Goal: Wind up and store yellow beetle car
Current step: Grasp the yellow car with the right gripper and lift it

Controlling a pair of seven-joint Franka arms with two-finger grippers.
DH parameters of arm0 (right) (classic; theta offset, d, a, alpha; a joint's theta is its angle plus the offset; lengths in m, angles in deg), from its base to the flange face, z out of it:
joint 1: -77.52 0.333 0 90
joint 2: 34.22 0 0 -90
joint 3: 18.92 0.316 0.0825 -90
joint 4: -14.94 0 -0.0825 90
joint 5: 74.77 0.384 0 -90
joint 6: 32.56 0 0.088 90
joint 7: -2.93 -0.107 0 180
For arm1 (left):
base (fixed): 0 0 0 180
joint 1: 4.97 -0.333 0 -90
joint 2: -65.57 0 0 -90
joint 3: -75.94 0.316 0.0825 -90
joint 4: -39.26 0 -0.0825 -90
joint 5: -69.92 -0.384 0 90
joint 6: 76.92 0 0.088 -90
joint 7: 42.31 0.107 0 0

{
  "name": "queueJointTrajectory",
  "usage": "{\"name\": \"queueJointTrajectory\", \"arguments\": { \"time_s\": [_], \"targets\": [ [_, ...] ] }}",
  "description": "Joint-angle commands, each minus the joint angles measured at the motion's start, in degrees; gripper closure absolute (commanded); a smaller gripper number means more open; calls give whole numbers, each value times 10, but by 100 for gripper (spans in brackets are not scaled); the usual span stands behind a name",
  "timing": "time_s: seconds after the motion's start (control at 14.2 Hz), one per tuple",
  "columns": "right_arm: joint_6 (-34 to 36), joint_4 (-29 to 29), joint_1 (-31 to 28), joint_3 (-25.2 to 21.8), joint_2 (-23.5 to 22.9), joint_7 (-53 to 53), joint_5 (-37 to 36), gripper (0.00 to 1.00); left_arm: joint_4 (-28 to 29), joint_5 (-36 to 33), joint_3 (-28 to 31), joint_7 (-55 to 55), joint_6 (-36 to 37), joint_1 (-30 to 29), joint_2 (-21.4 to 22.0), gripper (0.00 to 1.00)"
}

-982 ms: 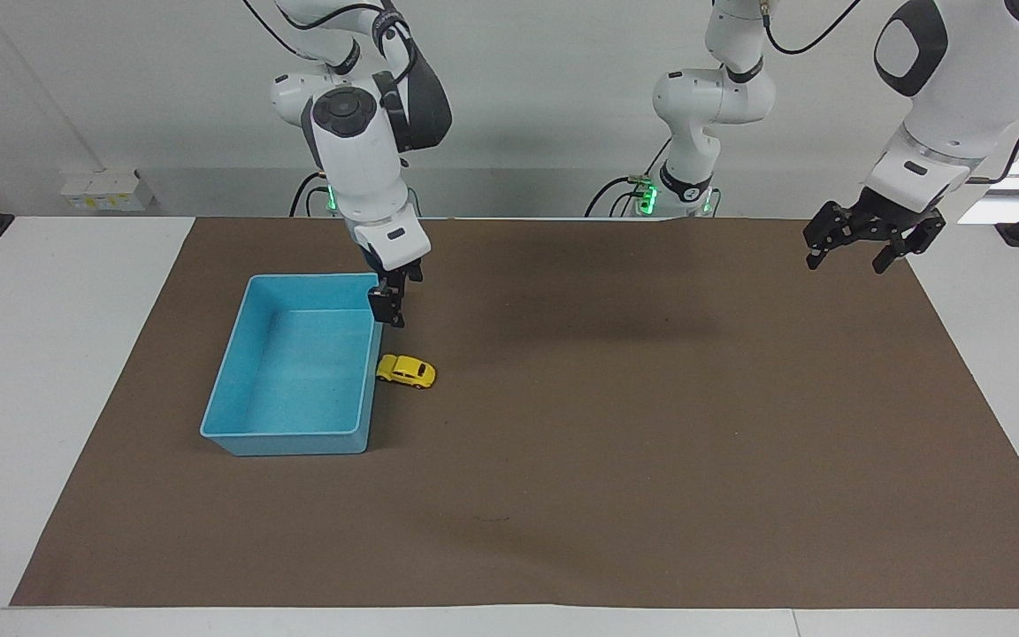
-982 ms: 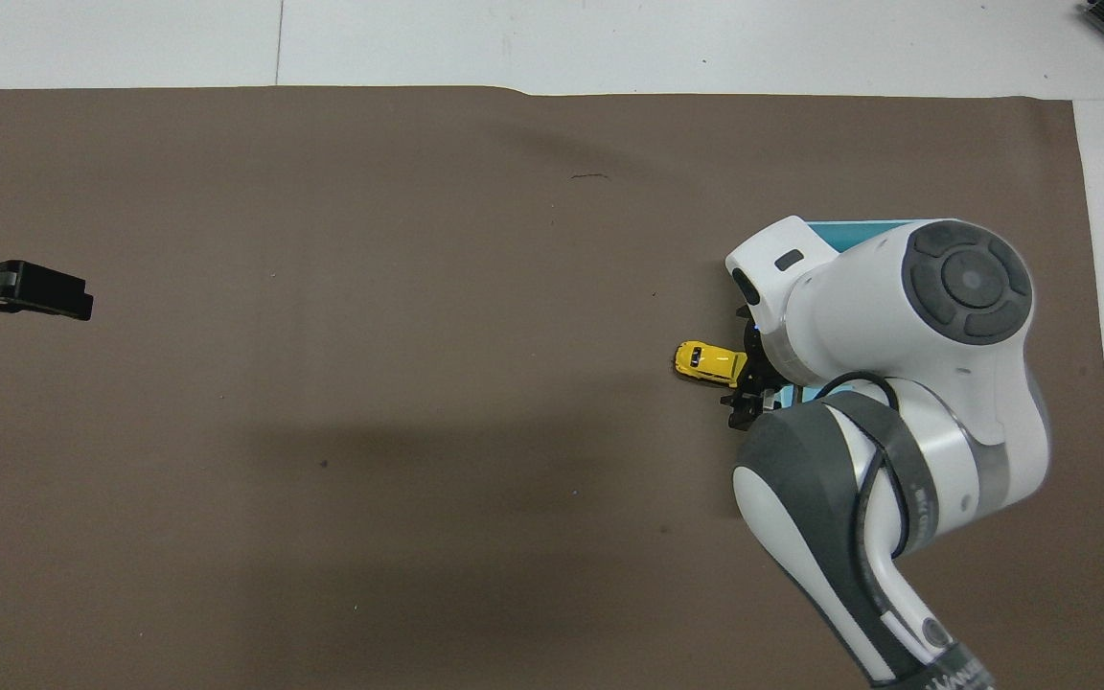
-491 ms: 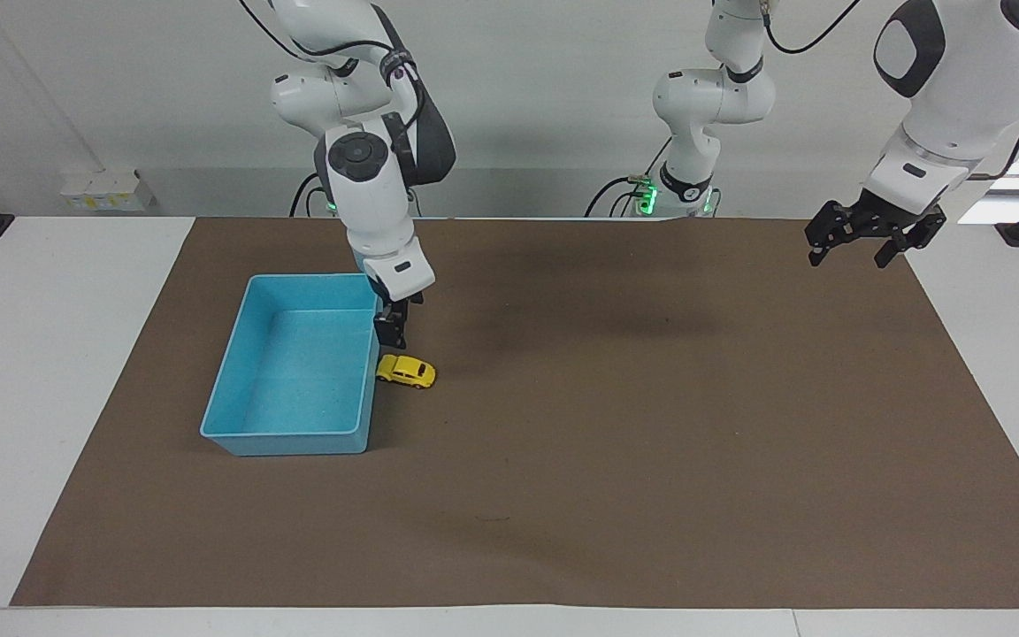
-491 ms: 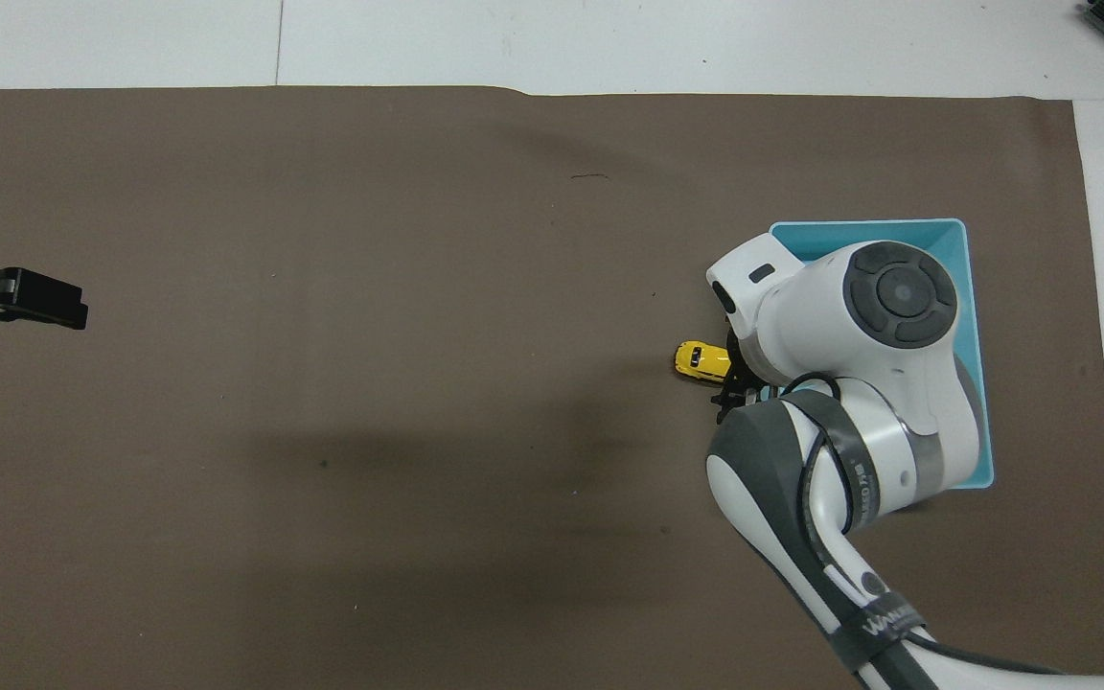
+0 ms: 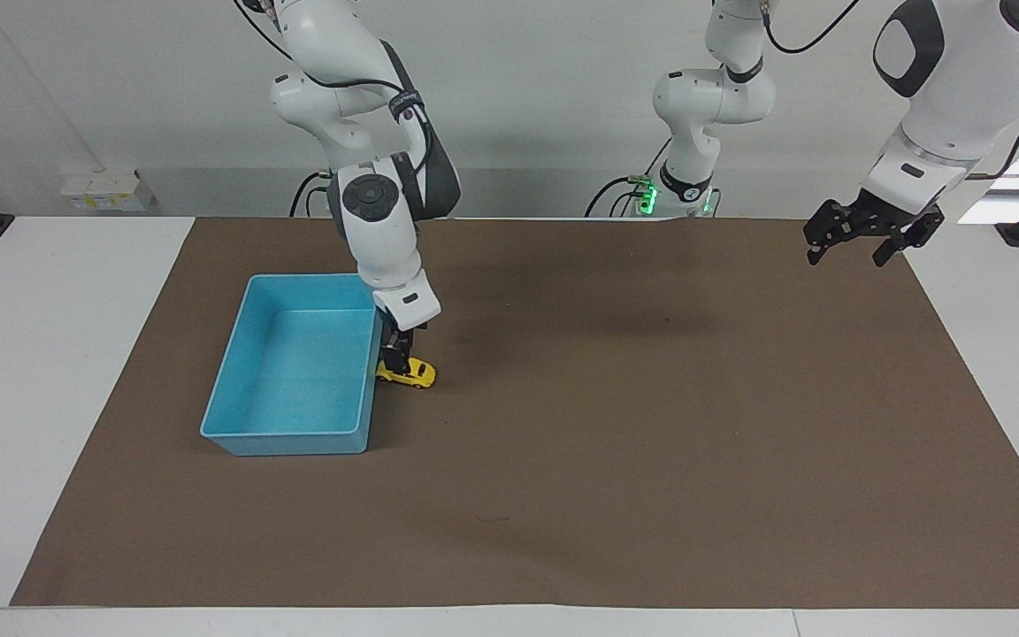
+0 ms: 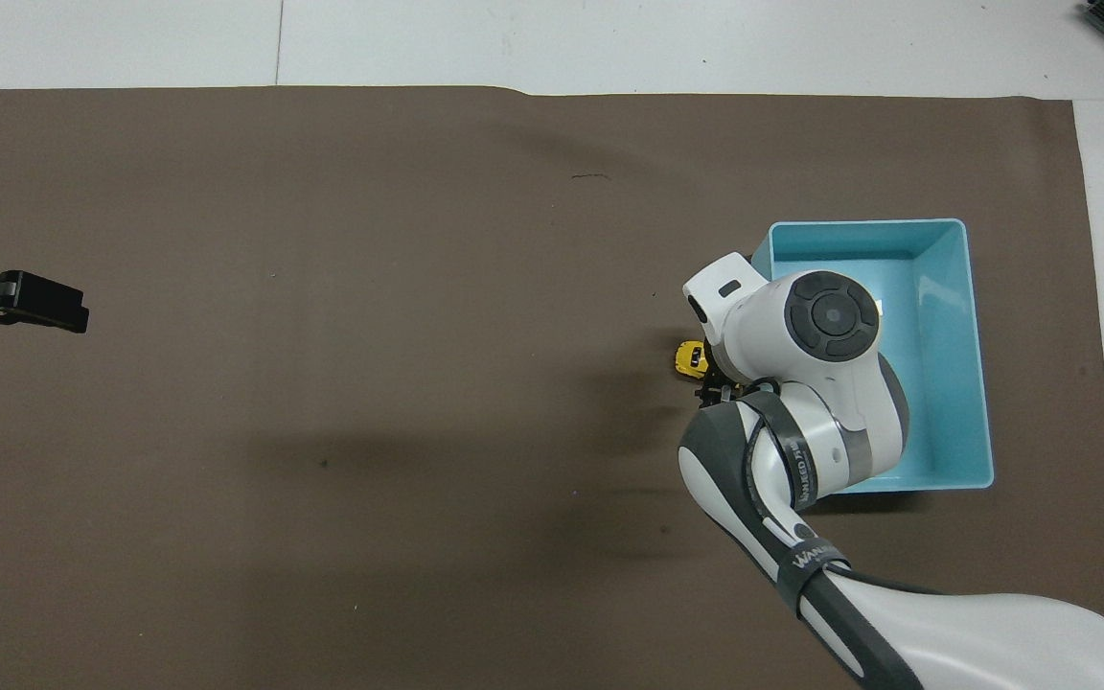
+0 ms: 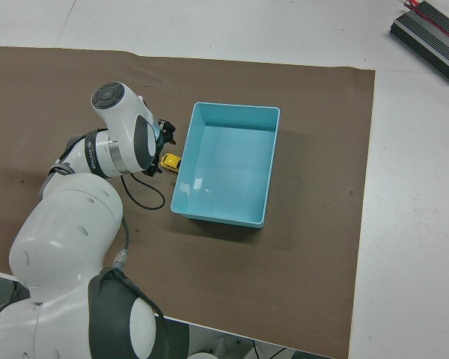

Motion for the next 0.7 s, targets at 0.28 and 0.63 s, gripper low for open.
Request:
{"name": "queueJointTrajectory", "arguments": {
  "time_s": [0.28,0.63],
  "targets": [
    [-5,11,-2,-1,-1,-3,-16,67,2,-10,-6,-7,9,-6,9,0],
    [-3,12,0,0,-1,0,-17,96,2,-10,-6,-7,9,-6,9,0]
  ]
}}
